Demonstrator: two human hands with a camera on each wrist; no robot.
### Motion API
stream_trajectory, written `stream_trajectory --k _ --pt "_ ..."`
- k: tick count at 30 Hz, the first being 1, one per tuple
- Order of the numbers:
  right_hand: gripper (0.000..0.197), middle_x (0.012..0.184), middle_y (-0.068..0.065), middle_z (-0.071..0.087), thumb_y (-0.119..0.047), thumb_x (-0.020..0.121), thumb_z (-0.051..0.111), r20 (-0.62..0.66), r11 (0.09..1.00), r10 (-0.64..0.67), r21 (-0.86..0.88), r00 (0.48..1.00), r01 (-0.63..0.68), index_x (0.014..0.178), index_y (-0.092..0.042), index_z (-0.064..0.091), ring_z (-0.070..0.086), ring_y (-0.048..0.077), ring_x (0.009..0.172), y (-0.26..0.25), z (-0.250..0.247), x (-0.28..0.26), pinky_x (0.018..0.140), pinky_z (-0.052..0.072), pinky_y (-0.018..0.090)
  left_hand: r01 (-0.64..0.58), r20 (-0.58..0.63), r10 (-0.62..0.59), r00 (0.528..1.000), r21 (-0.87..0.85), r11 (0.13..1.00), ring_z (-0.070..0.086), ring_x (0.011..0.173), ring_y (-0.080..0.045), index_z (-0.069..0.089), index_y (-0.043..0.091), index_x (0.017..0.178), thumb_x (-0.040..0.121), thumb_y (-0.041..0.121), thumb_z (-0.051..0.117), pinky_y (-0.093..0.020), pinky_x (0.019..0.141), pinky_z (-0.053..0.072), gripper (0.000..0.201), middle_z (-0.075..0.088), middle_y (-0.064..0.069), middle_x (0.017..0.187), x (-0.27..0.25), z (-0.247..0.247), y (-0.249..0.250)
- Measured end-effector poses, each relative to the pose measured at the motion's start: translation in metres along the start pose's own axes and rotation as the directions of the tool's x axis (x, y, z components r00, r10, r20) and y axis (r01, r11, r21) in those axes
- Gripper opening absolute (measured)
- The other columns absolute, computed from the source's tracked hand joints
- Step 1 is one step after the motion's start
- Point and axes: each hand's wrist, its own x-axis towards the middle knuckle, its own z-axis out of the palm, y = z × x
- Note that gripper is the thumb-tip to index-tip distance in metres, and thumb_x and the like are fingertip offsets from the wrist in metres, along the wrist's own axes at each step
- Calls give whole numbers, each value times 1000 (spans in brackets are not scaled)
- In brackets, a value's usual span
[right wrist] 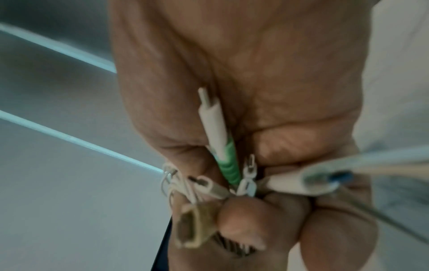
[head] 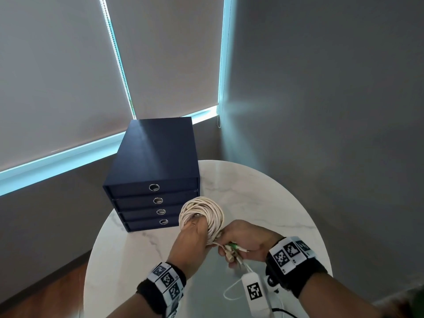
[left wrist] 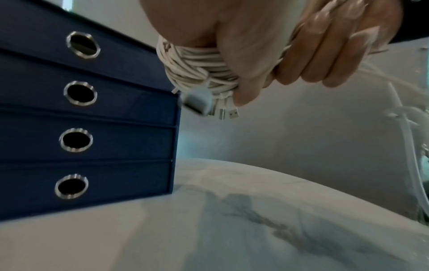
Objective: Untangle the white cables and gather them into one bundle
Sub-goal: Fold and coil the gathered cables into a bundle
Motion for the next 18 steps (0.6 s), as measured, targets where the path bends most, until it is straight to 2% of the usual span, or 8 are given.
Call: stream_trajectory --k 4,6,8,10,12,15,16,18 --pt "15 69 11 62 -12 85 63 -57 988 -134 -91 989 128 93 1 65 50 19 51 -2 -3 -1 54 43 28 151 -55 -157 986 -97 984 64 89 -35 45 11 110 64 7 80 -35 75 49 58 67 -14 99 3 9 -5" --pt "25 77 11 67 -14 82 72 -98 962 -228 -178 969 208 104 -4 65 54 15 54 -4 -11 -3 53 43 27 248 -77 -264 962 -167 954 61 96 -36 47 7 115 69 2 74 -37 80 50 54 65 -16 106 3 10 -7" --pt "36 82 13 67 -11 78 77 -100 932 -323 -206 941 298 111 -11 61 53 13 54 -10 -21 -6 51 44 26 311 -76 -337 938 -238 920 61 95 -34 44 8 113 74 5 75 -38 79 49 50 64 -13 105 2 9 -8" --pt "39 76 9 65 -4 78 77 -110 898 -421 -187 900 397 112 -12 61 51 12 53 -16 -28 -6 49 42 23 354 -95 -412 906 -361 863 61 91 -27 44 12 109 77 10 76 -35 78 48 46 63 -4 100 3 8 -10" --pt "37 73 7 62 4 81 72 -185 863 -498 -201 847 464 113 -10 62 52 12 55 -23 -32 -5 49 41 21 382 -88 -476 875 -480 790 61 91 -18 47 15 109 80 14 75 -28 80 46 40 62 4 100 5 5 -9" --pt "28 76 7 63 4 83 68 -283 804 -587 -313 759 505 104 -14 69 58 10 62 -34 -38 -4 58 46 17 361 -13 -463 886 -607 708 62 93 0 55 23 109 83 12 71 -14 80 45 32 64 9 101 8 4 -3" --pt "26 78 4 65 2 84 69 -296 777 -616 -378 730 503 101 -17 71 60 9 66 -37 -40 -2 64 49 17 359 20 -450 893 -636 683 62 90 1 58 23 107 83 10 70 -12 78 45 30 66 9 99 9 3 -2" --pt "24 82 -4 68 -6 84 70 -291 708 -663 -544 689 451 94 -27 73 64 8 75 -40 -49 1 78 52 21 377 86 -439 894 -673 636 64 75 -3 61 18 98 83 8 68 -15 70 47 19 68 7 87 10 0 1"
